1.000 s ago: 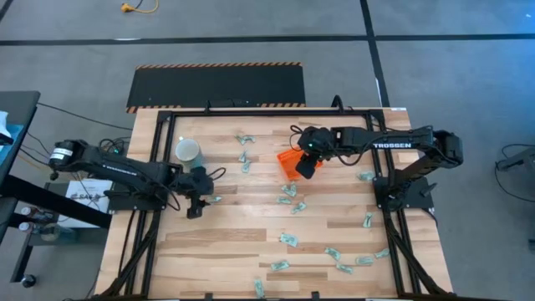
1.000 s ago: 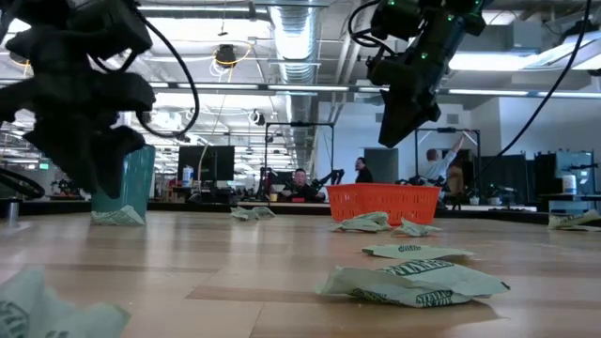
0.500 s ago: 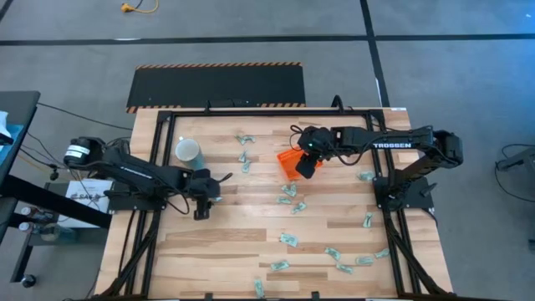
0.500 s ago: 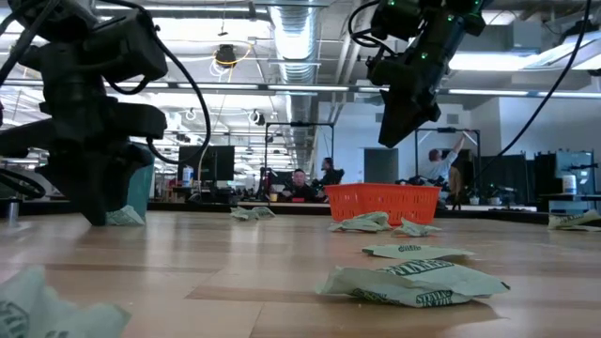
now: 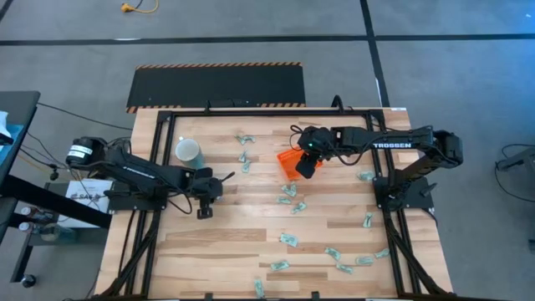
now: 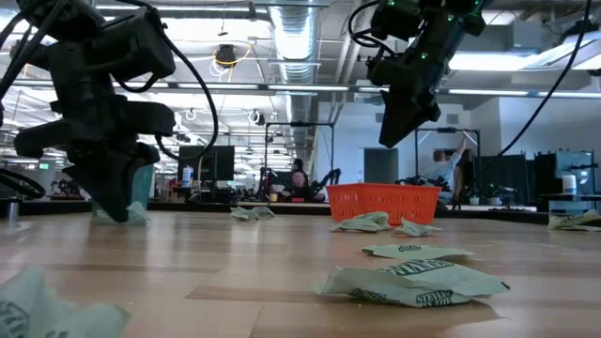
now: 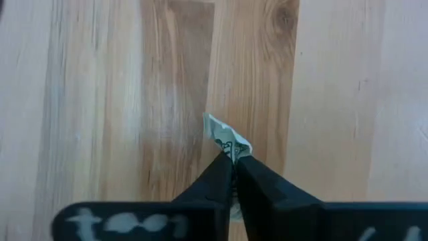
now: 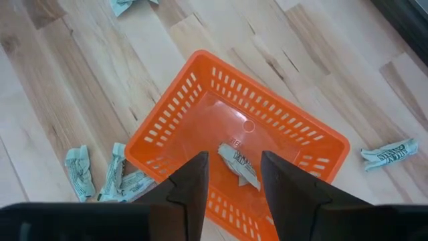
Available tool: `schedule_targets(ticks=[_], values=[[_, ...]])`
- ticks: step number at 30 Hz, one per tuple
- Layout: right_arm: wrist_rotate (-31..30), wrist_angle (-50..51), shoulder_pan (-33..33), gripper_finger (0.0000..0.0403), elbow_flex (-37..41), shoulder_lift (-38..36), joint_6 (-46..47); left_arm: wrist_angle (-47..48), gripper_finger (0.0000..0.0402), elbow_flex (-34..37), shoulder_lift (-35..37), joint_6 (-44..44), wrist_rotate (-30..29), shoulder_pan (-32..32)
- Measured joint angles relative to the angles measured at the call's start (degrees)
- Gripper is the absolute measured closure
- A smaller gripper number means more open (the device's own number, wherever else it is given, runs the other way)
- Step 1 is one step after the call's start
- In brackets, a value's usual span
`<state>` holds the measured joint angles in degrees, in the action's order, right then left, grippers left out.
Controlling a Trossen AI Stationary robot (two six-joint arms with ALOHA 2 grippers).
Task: Pick and place Stevia / Truvia into bins
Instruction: Put the stevia packet into the bin
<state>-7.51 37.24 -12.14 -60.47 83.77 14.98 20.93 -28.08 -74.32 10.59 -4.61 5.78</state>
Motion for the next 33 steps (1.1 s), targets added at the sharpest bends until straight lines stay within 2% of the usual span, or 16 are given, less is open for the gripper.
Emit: schedule_targets(ticks=[5, 11, 13, 16, 18, 22, 25, 30, 33], values=[[0.00, 0.02, 0.00, 0.0280, 0.00, 0.00, 0.00, -1.46, 0.0395, -0.71, 0.02, -0.16, 0.10, 0.00], [0.01, 0.80, 0.00, 0.0280, 0.00, -0.11, 0.00, -1.01, 0.0400, -7.37, 0.07, -4.65, 0.05, -0.53], [0.01, 1.79, 0.00, 0.0281, 0.00, -0.11, 0.01, -2.00, 0.0401, -10.32, 0.11, -7.22, -1.67, -1.30], [0.02, 3.40, 0.00, 0.0282, 0.00, -0.13, 0.02, -7.00, 0.0401, -13.54, 0.11, -12.24, -4.78, -3.43], [0.00, 4.39, 0.00, 0.0282, 0.00, -0.13, 0.02, -13.06, 0.0401, -14.92, 0.11, -15.22, -4.45, -5.67], [0.01, 6.99, 0.00, 0.0282, 0.00, -0.15, 0.04, -24.57, 0.0401, -16.59, -1.47, -18.44, 3.04, -11.46], [-0.01, 8.77, 0.01, 0.0282, 0.00, -0.17, 0.15, -28.66, 0.0401, -18.97, -5.73, -18.51, 9.18, -15.46], [-0.38, 9.93, 0.15, 0.0282, 0.00, -0.20, 1.94, -28.92, 0.0401, -27.11, -16.68, -19.76, 14.32, -19.29], [-2.87, 12.07, 1.03, 0.0282, 0.00, -0.20, 2.00, -26.06, 0.0401, -33.55, -23.00, -20.40, 17.52, -20.39]])
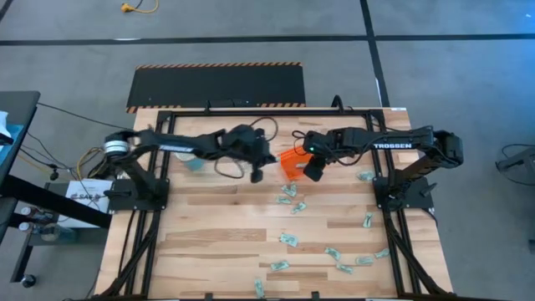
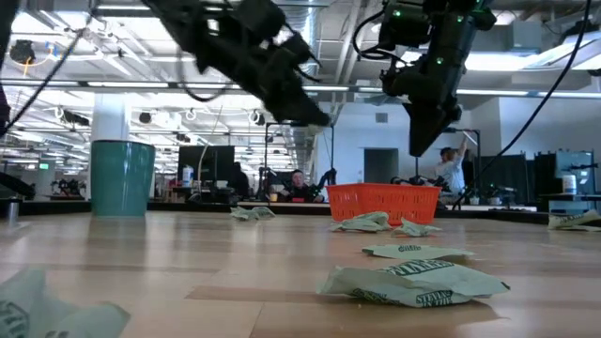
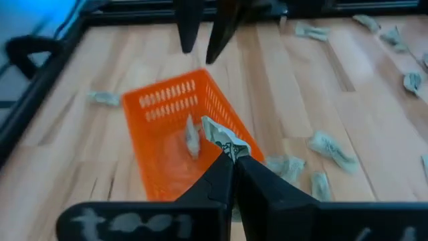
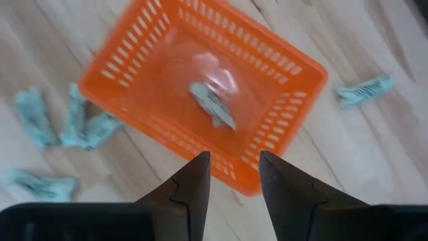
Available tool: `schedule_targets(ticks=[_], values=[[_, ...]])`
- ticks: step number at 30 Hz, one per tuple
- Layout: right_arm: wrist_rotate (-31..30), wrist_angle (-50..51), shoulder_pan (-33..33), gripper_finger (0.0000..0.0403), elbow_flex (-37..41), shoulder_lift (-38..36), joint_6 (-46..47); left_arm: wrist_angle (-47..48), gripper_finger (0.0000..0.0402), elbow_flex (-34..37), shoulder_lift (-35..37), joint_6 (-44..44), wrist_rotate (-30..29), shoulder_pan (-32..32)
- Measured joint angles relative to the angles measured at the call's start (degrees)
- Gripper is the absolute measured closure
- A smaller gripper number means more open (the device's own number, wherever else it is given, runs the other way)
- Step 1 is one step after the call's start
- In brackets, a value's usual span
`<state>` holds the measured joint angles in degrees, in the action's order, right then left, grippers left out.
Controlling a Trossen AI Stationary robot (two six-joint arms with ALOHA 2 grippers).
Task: Pick and place Stevia / Truvia into bins
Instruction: Put the stevia packet into the bin
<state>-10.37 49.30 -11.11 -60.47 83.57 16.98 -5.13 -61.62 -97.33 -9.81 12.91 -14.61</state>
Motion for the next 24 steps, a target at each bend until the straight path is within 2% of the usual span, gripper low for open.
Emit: schedule_targets(ticks=[5, 8, 17, 21, 24], values=[[-5.36, 4.40, 2.60, 0.0282, 0.00, -0.02, 1.75, 8.91, 0.0401, -9.02, -7.57, -2.61, 1.60, -1.16], [-7.64, 6.66, 3.97, 0.0282, 0.00, -0.02, 3.81, 11.00, 0.0401, -12.26, -10.56, -3.64, 1.44, -1.80], [-8.15, 8.48, 6.86, 0.0282, 0.00, -0.02, 7.05, 12.10, 0.0399, -14.08, -12.60, -6.67, 1.92, -2.60], [-8.19, 8.85, 7.08, 0.0282, 0.00, -0.02, 8.04, 11.79, 0.0373, -14.08, -12.60, -6.72, 4.07, -2.58], [-8.19, 8.99, 6.86, 0.0282, 0.00, -0.02, 8.12, 11.75, 0.0338, -14.08, -12.60, -7.08, 3.14, -2.58]])
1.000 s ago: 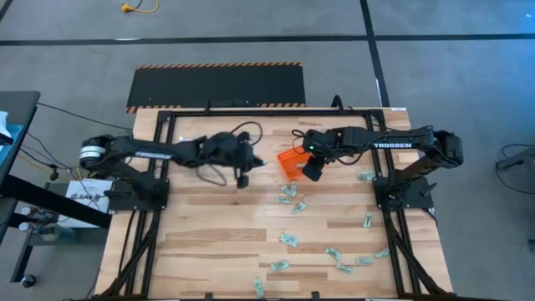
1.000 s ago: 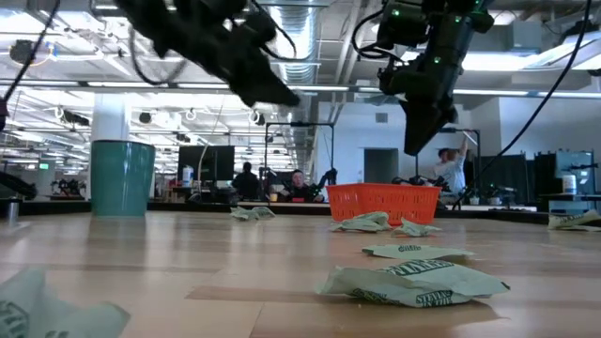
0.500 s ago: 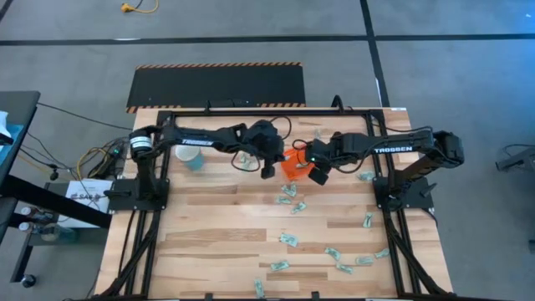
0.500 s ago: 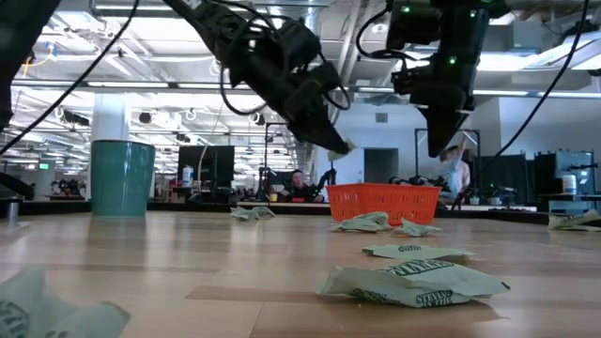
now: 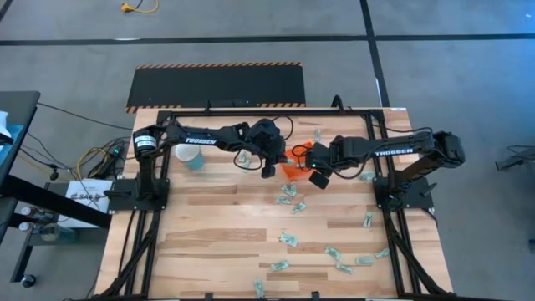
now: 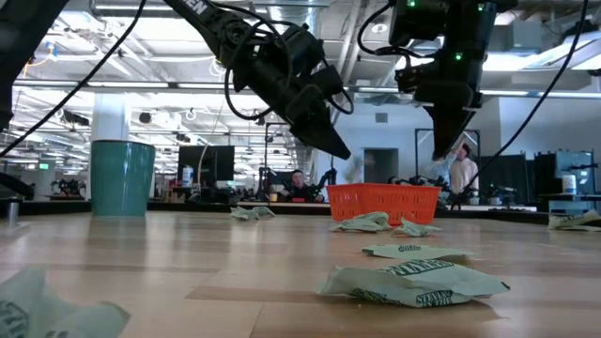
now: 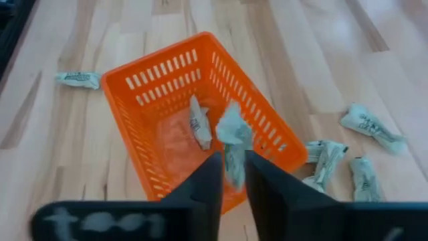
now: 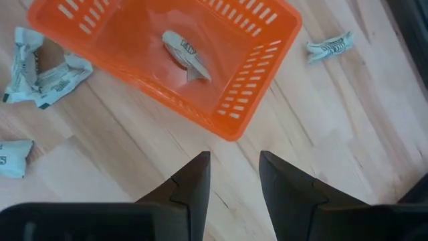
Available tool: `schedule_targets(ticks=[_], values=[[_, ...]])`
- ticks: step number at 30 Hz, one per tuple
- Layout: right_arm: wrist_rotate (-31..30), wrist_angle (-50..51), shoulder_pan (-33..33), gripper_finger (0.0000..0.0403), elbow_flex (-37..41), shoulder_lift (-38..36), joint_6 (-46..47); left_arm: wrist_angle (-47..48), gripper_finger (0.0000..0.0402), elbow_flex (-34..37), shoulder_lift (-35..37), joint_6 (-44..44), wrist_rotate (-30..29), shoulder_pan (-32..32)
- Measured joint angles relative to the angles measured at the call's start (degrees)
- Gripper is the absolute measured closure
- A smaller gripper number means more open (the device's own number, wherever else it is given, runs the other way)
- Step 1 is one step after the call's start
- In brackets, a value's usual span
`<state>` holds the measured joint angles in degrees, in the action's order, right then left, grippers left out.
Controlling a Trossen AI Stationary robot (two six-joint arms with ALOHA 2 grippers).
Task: Pick and place Stevia / Truvia into bins
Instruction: Put the stevia packet into the bin
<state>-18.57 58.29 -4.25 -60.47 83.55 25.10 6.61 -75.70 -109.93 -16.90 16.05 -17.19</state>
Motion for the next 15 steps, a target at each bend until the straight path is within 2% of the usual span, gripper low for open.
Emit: schedule_targets(ticks=[5, 10, 13, 15], values=[[-0.21, 0.01, 0.00, 0.0282, 0.00, 0.00, 0.00, -0.14, 0.0282, 0.00, 0.12, -0.09, -0.85, -0.37], [-1.09, 0.01, 0.00, 0.0282, 0.00, 0.00, 0.02, 3.15, 0.0252, 0.00, 2.85, -0.95, -0.15, -1.47], [-1.09, 0.01, 0.00, 0.0282, 0.00, 0.00, 0.01, 9.74, 0.0244, 0.00, 6.32, -0.92, 0.18, -2.25], [-1.07, 0.00, 0.00, 0.0282, 0.00, 0.00, 0.00, 17.31, 0.0242, 0.00, 8.99, -1.01, -0.02, -2.82]])
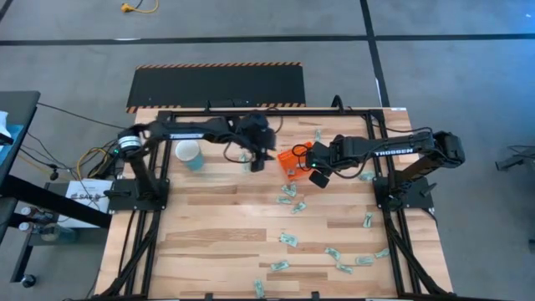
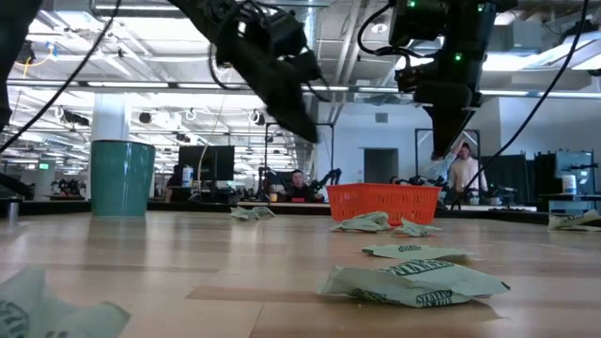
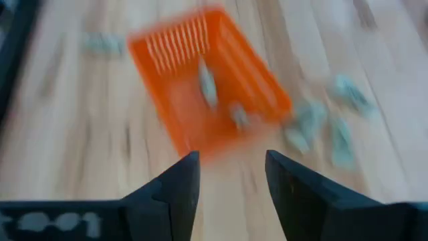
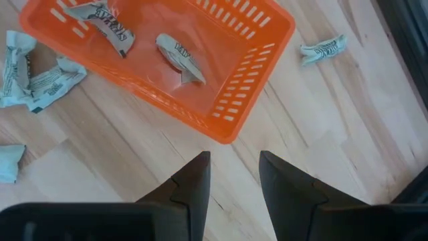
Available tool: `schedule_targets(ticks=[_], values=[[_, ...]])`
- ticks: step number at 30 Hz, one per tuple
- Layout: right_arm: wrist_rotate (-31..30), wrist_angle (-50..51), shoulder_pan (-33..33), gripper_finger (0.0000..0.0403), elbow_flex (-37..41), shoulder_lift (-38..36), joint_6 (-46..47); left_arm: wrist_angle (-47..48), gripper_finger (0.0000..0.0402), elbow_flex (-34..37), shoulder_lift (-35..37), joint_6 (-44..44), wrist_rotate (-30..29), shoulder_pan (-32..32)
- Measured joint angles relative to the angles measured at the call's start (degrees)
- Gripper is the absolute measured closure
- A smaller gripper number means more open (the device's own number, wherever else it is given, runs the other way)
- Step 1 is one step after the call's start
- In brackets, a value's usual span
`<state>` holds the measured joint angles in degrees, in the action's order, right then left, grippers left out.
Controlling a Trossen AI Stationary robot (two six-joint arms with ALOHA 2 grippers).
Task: Pick and place Stevia / Truvia into bins
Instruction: Put the stevia packet into the bin
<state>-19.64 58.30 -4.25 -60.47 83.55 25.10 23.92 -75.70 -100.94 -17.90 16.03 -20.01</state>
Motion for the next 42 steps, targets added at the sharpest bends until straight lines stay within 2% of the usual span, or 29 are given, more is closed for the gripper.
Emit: schedule_targets(ticks=[4, 8, 13, 20, 26, 33, 39, 42], values=[[0.00, -0.17, 0.00, 0.0282, 0.00, 0.00, -0.02, 15.42, 0.0241, -0.04, 3.54, -0.55, -3.84, -1.25], [0.00, -0.82, 0.00, 0.0282, 0.00, 0.00, -0.02, 27.10, 0.0241, 0.45, 3.34, 0.71, -7.77, -2.18], [0.03, -2.08, 0.00, 0.0282, 0.00, 0.00, -0.02, 24.01, 0.0241, 5.55, 1.87, 2.60, -7.69, -3.07], [0.04, -1.79, 0.00, 0.0282, 0.00, 0.00, -0.07, 15.37, 0.0242, 11.08, 1.46, -2.98, -10.02, -3.88], [0.04, -2.06, 0.00, 0.0282, 0.00, 0.00, -0.07, 6.55, 0.0242, 13.52, 1.46, 7.97, -8.43, -4.91], [0.04, -2.04, 0.00, 0.0282, 0.00, 0.00, -0.07, 0.95, 0.0242, 16.53, 1.46, 17.38, -11.08, -4.82], [0.04, -2.05, 0.00, 0.0282, 0.00, 0.00, -0.11, 0.62, 0.0242, 16.90, 1.46, 23.06, -20.18, -4.81], [0.04, -2.05, 0.00, 0.0282, 0.00, 0.00, -0.11, 0.45, 0.0242, 16.90, 1.46, 25.14, -21.35, -4.80]])
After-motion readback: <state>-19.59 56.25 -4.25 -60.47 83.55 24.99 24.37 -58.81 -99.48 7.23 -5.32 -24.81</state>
